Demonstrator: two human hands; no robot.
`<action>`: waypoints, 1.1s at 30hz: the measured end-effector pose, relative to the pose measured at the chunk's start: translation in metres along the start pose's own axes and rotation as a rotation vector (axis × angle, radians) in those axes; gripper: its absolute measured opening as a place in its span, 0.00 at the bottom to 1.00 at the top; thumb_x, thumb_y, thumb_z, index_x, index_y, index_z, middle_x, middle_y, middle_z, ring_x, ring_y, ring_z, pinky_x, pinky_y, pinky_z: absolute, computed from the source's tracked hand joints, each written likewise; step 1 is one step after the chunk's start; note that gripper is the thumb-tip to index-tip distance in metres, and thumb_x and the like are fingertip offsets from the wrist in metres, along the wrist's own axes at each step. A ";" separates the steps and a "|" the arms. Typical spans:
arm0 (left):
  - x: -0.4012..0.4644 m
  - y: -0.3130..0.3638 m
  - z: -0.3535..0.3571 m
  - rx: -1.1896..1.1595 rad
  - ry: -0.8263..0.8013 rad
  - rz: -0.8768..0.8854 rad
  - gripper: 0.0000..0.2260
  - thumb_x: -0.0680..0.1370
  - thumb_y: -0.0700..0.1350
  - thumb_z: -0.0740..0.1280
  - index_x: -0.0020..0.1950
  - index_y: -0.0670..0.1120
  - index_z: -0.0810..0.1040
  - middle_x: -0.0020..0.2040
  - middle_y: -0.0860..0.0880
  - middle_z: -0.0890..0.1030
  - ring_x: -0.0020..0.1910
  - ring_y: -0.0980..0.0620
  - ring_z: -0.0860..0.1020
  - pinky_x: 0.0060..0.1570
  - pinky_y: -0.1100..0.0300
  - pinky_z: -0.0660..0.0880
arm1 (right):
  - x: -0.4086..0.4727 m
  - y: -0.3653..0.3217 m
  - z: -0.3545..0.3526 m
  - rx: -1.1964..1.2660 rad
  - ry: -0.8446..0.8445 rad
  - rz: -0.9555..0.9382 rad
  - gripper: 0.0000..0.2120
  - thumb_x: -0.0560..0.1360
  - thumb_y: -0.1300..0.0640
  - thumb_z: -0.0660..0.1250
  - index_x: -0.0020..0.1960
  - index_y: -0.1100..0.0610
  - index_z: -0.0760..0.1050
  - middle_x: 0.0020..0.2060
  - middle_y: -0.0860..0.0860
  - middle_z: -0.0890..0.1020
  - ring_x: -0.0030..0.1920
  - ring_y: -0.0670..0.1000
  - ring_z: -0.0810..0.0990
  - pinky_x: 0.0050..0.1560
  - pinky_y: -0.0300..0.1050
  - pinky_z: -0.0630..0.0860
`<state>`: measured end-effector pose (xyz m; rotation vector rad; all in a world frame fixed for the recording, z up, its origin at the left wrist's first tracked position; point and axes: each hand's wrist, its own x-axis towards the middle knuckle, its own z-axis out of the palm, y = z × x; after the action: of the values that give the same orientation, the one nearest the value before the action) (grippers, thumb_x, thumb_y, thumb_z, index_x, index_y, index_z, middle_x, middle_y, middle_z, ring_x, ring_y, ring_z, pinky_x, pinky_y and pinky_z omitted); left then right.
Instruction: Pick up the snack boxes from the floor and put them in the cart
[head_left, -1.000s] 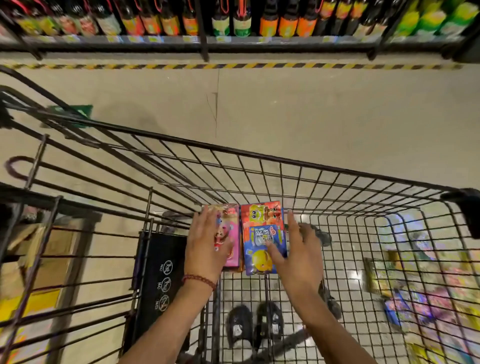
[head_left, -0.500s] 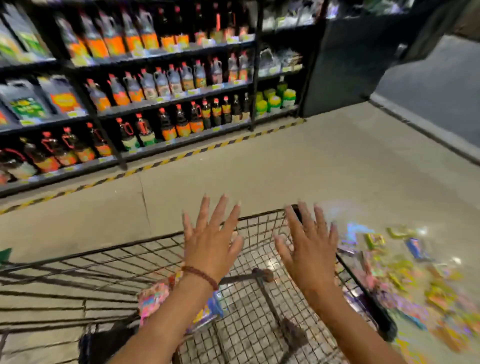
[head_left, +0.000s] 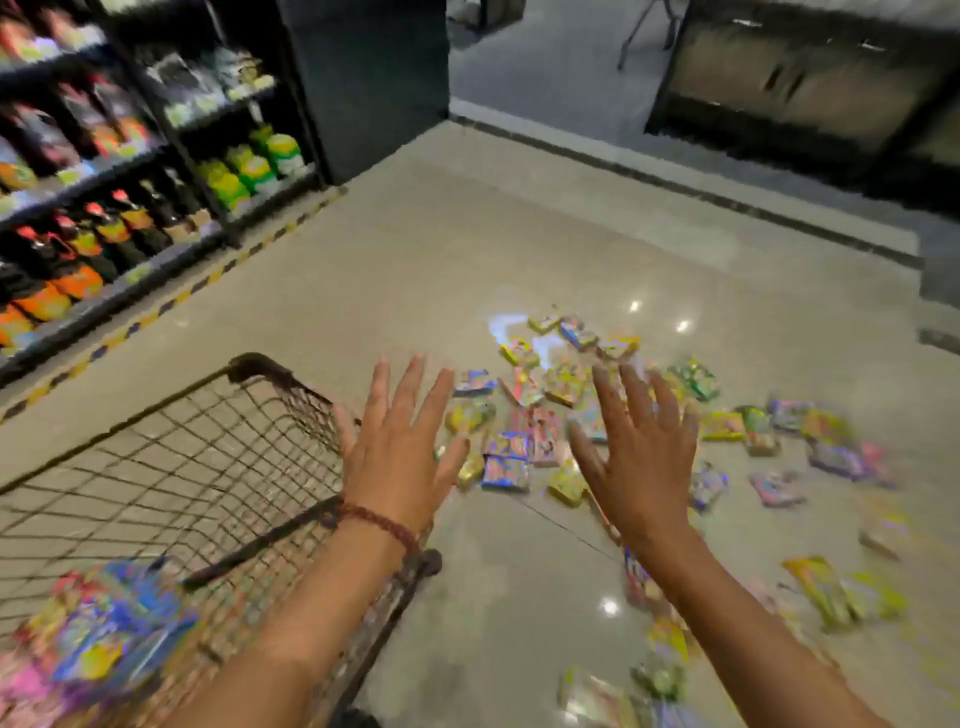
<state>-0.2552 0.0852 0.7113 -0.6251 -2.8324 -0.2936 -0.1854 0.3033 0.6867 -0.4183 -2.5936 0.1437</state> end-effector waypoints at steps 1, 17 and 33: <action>-0.006 0.029 0.016 -0.022 -0.024 0.042 0.27 0.72 0.59 0.56 0.71 0.54 0.64 0.72 0.48 0.68 0.71 0.44 0.60 0.58 0.26 0.59 | -0.018 0.036 -0.003 -0.011 -0.028 0.050 0.27 0.75 0.41 0.58 0.71 0.51 0.69 0.69 0.53 0.72 0.68 0.60 0.66 0.63 0.63 0.65; -0.168 0.214 0.312 -0.022 -0.611 0.414 0.36 0.69 0.70 0.55 0.74 0.56 0.60 0.73 0.50 0.67 0.72 0.47 0.58 0.60 0.30 0.60 | -0.340 0.293 0.093 -0.132 -0.295 0.563 0.28 0.73 0.40 0.56 0.70 0.52 0.68 0.67 0.57 0.74 0.67 0.62 0.69 0.65 0.65 0.65; -0.330 0.189 0.686 0.045 -0.976 0.604 0.48 0.67 0.66 0.69 0.75 0.62 0.39 0.78 0.49 0.49 0.76 0.49 0.50 0.71 0.51 0.53 | -0.650 0.295 0.399 -0.006 -0.667 1.067 0.35 0.63 0.44 0.78 0.62 0.63 0.73 0.52 0.64 0.76 0.52 0.65 0.75 0.47 0.55 0.75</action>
<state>-0.0019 0.2909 -0.0024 -1.9910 -3.2120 0.2692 0.2308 0.3657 -0.0143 -1.9910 -2.6348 0.7291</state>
